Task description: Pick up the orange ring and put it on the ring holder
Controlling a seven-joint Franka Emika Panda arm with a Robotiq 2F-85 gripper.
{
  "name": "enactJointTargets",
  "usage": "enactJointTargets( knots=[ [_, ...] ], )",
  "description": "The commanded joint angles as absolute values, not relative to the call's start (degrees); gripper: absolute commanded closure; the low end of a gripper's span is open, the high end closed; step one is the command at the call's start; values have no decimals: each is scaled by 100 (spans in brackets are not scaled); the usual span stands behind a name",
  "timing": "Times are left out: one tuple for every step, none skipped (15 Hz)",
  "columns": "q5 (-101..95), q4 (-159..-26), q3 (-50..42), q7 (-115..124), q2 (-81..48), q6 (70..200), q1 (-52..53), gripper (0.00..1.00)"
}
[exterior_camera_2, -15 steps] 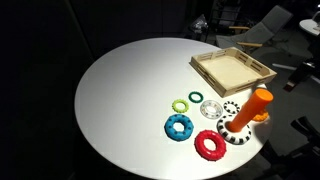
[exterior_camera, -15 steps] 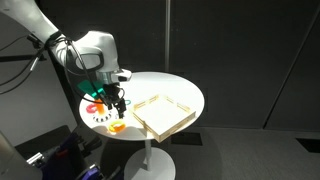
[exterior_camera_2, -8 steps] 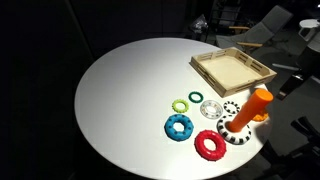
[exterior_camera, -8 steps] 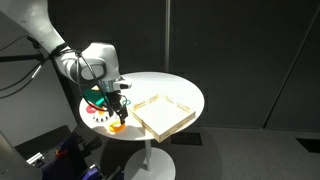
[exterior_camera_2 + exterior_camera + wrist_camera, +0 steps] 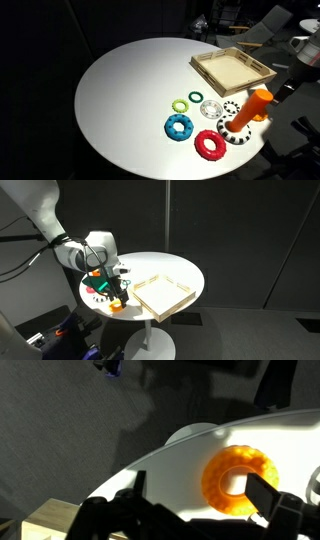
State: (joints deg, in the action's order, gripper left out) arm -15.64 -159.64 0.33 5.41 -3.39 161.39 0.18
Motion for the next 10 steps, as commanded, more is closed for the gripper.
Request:
enactJointTargets(
  knots=[
    [-2100, -15876, -133, 1077, -583, 16363, 152, 0],
    [-2211, -15840, -178, 1193, -659, 16402, 194, 0],
    [-2310, -15806, -227, 1296, -721, 16431, 241, 0],
    [-2423, -15770, -192, 1410, -799, 16474, 201, 0],
    [-2474, -15737, -221, 1482, -875, 16516, 235, 0],
    [-2542, -15709, -239, 1561, -940, 16564, 250, 0],
    [-2568, -15681, -247, 1598, -1016, 16619, 256, 0],
    [-2580, -15653, -258, 1631, -1084, 16667, 264, 0],
    [-2602, -15627, -277, 1660, -1141, 16701, 276, 0],
    [-2613, -15591, -299, 1677, -1213, 16736, 289, 0]
  ],
)
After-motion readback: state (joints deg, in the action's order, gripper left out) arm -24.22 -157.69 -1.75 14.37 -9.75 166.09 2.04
